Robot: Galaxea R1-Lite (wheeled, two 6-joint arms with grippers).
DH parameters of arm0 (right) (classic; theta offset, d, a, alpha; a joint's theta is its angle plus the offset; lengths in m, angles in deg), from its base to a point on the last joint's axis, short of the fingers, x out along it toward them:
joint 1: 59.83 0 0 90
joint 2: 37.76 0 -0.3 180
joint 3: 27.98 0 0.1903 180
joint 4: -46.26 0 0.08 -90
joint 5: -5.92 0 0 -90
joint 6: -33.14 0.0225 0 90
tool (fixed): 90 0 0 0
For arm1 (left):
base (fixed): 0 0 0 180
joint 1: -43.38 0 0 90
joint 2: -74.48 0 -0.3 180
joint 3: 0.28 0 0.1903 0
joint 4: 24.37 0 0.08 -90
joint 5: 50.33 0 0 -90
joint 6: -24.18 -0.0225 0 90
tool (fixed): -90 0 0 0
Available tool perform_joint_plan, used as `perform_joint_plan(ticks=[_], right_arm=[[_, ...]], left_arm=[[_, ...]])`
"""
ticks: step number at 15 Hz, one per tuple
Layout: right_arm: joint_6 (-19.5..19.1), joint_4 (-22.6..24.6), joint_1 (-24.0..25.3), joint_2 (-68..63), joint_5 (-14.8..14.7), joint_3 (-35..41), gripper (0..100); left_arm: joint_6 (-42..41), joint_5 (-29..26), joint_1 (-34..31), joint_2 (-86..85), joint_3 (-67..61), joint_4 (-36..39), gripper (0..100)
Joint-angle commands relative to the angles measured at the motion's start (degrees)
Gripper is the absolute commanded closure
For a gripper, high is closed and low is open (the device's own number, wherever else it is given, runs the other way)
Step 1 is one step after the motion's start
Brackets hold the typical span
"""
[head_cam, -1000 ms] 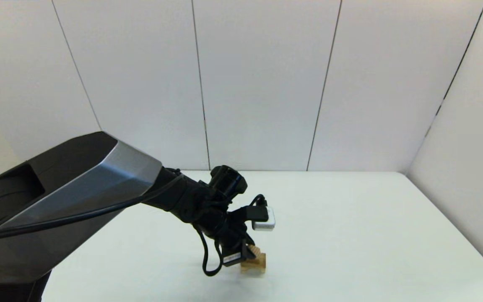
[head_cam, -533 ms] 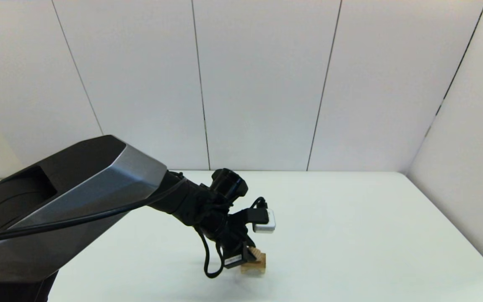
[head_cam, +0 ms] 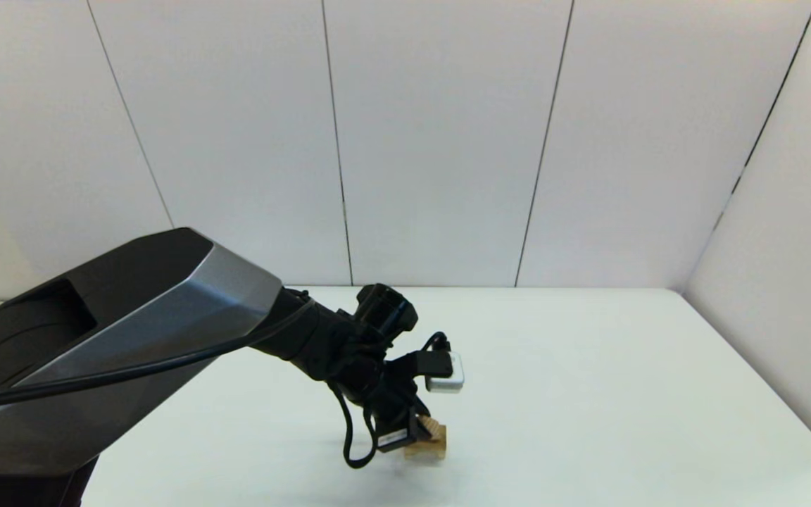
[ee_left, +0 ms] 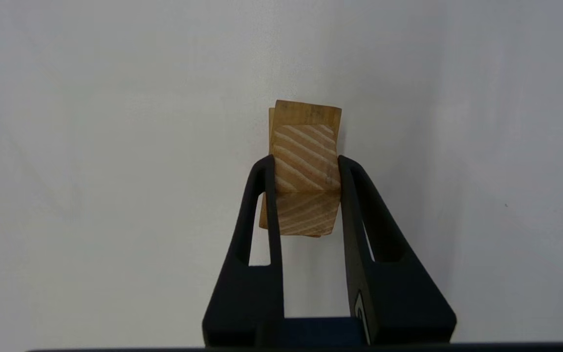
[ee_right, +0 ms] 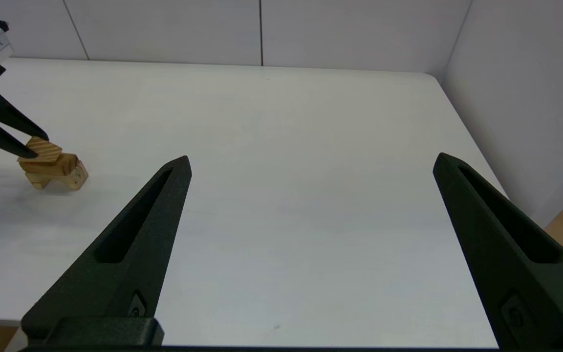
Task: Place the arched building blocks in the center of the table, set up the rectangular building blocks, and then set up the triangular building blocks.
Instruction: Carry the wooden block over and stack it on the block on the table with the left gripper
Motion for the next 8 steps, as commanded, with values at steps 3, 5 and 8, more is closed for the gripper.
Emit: perform_joint_plan(ticks=[3,5,8], right_arm=[[0.0,0.0,0.0,0.0,0.0,0.0,0],[0.0,0.0,0.0,0.0,0.0,0.0,0],[0.0,0.0,0.0,0.0,0.0,0.0,0]], left_arm=[[-0.2,-0.1,0.6,1.4,1.0,0.0,100],[-0.2,-0.1,0.6,1.8,1.2,0.0,100],[0.0,-0.1,0.6,1.8,1.2,0.0,100]])
